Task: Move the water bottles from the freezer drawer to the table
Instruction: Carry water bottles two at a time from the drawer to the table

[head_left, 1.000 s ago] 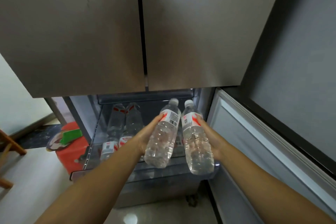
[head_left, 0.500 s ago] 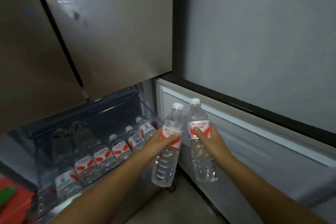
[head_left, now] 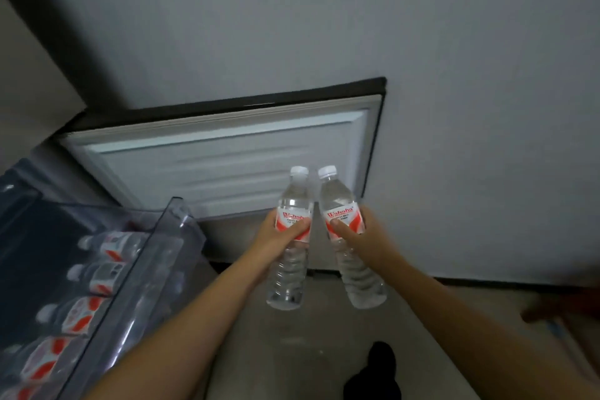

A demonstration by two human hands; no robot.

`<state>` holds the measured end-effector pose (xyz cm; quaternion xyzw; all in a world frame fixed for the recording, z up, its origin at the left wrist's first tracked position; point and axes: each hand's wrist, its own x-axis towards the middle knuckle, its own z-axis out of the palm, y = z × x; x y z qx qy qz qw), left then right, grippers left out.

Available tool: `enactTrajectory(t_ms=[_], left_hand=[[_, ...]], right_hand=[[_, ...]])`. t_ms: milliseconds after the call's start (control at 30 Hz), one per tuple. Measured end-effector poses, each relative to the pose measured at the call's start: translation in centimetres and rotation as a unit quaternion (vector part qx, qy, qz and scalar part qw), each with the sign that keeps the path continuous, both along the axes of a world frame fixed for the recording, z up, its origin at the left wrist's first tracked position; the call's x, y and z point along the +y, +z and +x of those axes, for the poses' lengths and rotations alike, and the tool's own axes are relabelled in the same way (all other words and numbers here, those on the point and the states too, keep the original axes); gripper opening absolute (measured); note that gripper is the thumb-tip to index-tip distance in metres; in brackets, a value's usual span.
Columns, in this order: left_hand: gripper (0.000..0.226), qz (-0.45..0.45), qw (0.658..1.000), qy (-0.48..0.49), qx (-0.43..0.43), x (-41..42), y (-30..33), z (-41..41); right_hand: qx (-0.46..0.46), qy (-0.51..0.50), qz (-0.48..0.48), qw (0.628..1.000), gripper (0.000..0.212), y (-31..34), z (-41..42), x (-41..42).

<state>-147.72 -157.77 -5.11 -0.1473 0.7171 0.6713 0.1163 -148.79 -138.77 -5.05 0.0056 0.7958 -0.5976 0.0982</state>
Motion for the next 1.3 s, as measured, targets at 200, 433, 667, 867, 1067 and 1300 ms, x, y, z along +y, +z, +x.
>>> enactTrajectory(t_ms=[200,433,667,867,1067,1300], left_hand=[[0.044,-0.002,0.991,-0.135,0.012,10.0,-0.1,-1.1],[0.047,-0.035,0.959,-0.279,0.036,25.9,0.5,-0.5],[0.056,-0.064,0.906,-0.409,0.092,43.0,0.9,1.7],[0.055,-0.058,0.864,-0.487,0.114,57.0,0.5,5.8],[0.050,-0.053,0.795,-0.592,0.124,68.5,0.5,10.2],[0.048,-0.015,0.710,-0.694,0.119,83.0,0.7,15.4]], right_hand=[[-0.006,-0.158,-0.009,0.987,0.050,-1.0,3.8,10.6],[0.002,-0.320,0.011,0.947,0.048,-1.1,10.8,24.4],[0.005,-0.426,0.046,0.904,0.062,-0.2,18.3,39.1],[0.012,-0.506,0.039,0.862,0.069,0.5,25.2,50.5],[0.027,-0.575,0.029,0.817,0.067,0.4,31.3,57.6],[0.025,-0.684,0.026,0.729,0.058,0.0,38.0,65.7]])
